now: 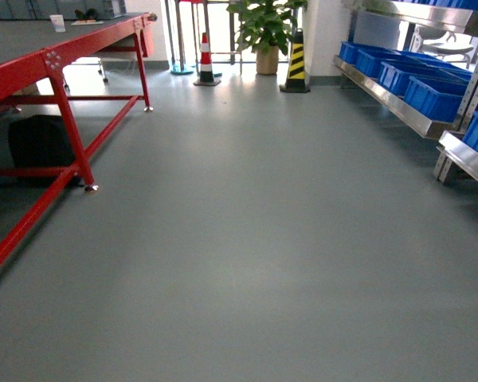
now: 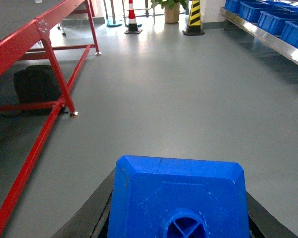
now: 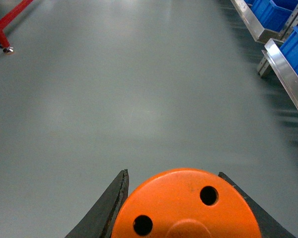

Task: Sort blue parts and orange caps into right shelf containers

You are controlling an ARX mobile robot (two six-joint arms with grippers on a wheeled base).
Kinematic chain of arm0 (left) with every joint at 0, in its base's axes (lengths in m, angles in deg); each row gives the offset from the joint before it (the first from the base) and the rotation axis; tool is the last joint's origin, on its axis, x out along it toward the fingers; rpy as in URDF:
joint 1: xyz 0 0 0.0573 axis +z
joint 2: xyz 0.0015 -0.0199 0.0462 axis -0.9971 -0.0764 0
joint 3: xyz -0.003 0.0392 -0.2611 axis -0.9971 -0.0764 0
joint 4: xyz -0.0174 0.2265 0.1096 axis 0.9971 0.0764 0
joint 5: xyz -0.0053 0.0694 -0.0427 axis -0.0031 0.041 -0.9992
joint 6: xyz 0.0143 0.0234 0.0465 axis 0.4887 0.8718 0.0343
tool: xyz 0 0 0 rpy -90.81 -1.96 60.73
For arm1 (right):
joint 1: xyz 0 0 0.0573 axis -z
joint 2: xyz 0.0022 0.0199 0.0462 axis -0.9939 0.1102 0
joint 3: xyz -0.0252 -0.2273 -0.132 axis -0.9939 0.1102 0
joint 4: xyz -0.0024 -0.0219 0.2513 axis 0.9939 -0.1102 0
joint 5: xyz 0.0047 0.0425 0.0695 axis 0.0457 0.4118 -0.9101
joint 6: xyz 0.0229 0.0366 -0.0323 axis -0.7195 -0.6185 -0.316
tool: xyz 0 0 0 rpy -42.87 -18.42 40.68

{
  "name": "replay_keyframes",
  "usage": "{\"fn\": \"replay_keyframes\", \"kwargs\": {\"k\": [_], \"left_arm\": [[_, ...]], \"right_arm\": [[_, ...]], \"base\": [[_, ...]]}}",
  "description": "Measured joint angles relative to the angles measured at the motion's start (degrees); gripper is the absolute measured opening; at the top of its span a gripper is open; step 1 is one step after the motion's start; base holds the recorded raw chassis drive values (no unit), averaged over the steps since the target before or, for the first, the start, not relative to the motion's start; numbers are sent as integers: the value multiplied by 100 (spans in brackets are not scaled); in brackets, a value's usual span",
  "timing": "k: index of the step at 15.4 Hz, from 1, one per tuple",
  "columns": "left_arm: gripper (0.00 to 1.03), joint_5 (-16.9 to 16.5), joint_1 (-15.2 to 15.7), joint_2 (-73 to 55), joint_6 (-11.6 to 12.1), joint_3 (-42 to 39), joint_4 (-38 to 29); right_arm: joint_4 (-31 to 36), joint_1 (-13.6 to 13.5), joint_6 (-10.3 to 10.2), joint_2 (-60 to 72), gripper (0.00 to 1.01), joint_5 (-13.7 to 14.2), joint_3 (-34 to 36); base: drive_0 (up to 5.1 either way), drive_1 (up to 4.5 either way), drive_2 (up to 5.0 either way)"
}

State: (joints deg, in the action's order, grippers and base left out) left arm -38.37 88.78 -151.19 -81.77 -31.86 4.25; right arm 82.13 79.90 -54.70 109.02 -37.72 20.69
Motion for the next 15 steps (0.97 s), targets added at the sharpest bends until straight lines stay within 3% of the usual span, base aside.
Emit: {"fn": "replay_keyframes", "kwargs": {"k": [15], "left_arm": [[44, 2, -17, 0, 0, 0, -11]], "right_arm": [[-37, -4, 0, 2, 43, 0, -4]], "base": [[1, 434, -432]]}}
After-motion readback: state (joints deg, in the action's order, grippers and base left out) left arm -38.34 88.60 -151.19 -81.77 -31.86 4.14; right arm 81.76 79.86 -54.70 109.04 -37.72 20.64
